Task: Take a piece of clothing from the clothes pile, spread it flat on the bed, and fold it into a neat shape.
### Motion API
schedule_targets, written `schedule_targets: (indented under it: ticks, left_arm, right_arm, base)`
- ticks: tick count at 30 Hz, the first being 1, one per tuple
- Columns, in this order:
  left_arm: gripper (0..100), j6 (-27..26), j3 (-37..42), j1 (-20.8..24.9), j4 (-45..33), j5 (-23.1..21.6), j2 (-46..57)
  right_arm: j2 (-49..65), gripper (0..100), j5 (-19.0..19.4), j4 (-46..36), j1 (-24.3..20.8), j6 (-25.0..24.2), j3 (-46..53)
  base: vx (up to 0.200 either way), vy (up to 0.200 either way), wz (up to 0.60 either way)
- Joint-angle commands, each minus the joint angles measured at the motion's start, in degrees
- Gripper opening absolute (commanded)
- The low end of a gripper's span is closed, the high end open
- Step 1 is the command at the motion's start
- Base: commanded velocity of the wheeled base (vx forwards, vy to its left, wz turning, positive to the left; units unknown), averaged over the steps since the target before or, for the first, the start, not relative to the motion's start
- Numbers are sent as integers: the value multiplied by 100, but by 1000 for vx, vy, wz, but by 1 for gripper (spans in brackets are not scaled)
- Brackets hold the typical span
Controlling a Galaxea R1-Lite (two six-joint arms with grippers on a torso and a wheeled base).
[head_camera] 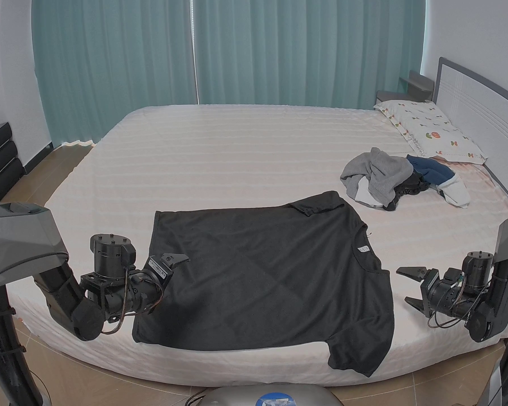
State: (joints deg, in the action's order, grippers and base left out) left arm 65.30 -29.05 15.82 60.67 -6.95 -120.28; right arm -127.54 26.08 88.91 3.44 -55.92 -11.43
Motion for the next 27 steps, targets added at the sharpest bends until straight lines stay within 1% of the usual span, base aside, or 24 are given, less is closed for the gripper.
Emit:
schedule_targets:
  ticks: [1,5,8,12,14,17,20,24,27]
  left_arm:
    - [100,-405,49,-167,-398,1,462]
    - [100,-703,75,-202,-820,1,629]
    - [100,-862,356,-238,-970,9,708]
    - [100,-1336,866,-440,-926,-61,726]
    - [100,-1626,1138,-528,-855,-193,655]
    - [100,-1864,1376,-703,-732,-483,585]
    - [100,-2101,1543,-774,-688,-676,532]
    - [100,-2575,1710,-800,-618,-659,163]
    - [100,-2698,1771,-914,-425,-632,-30]
  right_arm:
    - [-105,100,3,83,-54,20,115]
    - [-113,100,3,83,-63,20,133]
    - [-122,100,3,83,-89,28,133]
    - [-166,100,3,83,-168,37,150]
    - [-192,100,-15,83,-221,46,168]
    - [-201,100,-15,83,-221,46,177]
    - [-201,100,-15,83,-221,46,177]
    - [-245,100,-15,83,-230,46,177]
    - [-272,100,-24,83,-230,46,168]
  base:
    - [0,0,0]
    - [0,0,0]
    - [0,0,0]
    - [0,0,0]
    - [0,0,0]
    - [0,0,0]
    - [0,0,0]
    - [0,0,0]
    - [0,0,0]
